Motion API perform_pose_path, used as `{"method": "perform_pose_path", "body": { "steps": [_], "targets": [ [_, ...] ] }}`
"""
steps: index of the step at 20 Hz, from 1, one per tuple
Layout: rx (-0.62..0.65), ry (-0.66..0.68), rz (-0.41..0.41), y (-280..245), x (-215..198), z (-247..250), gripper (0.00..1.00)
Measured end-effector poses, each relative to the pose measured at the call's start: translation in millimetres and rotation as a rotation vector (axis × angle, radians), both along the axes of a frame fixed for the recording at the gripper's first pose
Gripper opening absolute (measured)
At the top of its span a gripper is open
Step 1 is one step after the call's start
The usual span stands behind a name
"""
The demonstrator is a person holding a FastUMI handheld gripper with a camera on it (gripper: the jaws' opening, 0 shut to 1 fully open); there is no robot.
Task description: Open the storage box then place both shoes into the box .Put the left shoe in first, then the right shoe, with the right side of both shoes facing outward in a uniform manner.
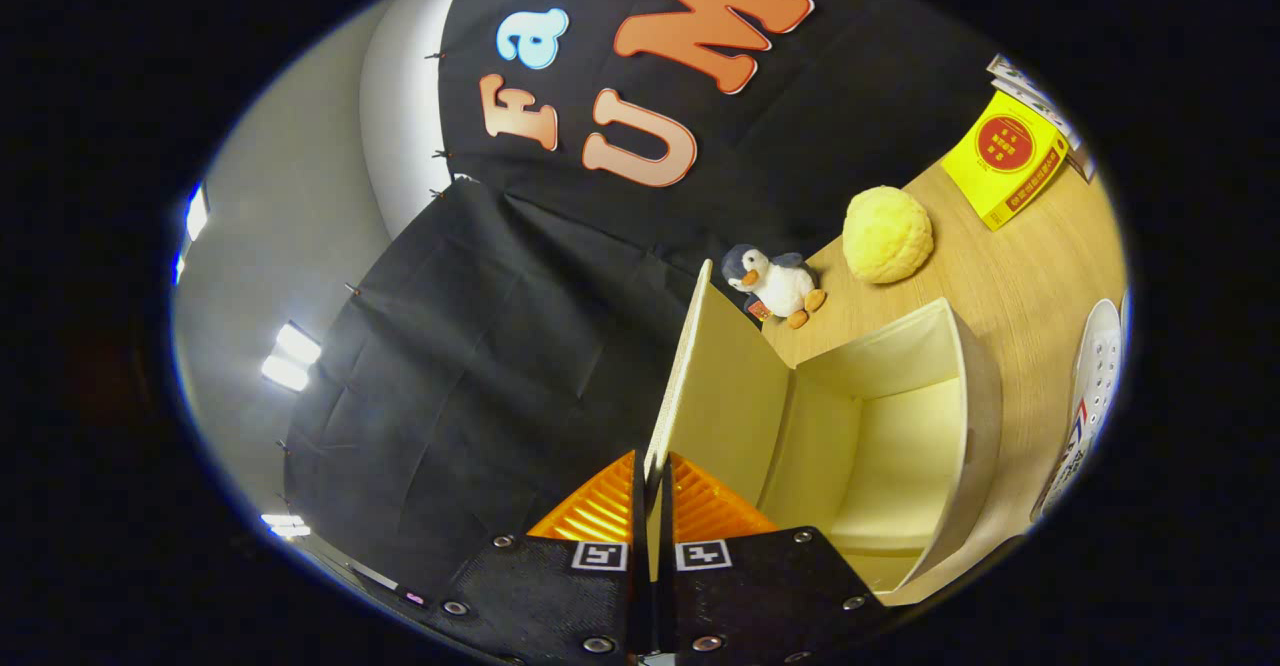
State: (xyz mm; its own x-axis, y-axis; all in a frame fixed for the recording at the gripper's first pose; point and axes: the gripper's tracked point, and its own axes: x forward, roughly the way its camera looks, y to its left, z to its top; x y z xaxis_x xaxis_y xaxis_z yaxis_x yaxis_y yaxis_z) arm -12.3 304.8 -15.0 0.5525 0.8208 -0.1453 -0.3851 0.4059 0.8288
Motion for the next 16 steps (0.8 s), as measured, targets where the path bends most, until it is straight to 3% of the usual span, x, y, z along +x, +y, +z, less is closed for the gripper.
{"method": "perform_pose_path", "body": {
  "steps": [6,12,14,15,16],
  "targets": [
    [-0.107,-0.031,0.041,77.0,-1.3,15.7,0.03],
    [-0.234,-0.069,0.142,153.1,-13.4,8.3,0.17],
    [-0.267,-0.078,0.161,167.1,-20.6,3.7,0.45],
    [-0.292,-0.086,0.158,170.6,-19.1,0.6,0.68],
    [-0.31,-0.089,0.151,171.4,-18.6,-0.4,0.79]
  ]
}}
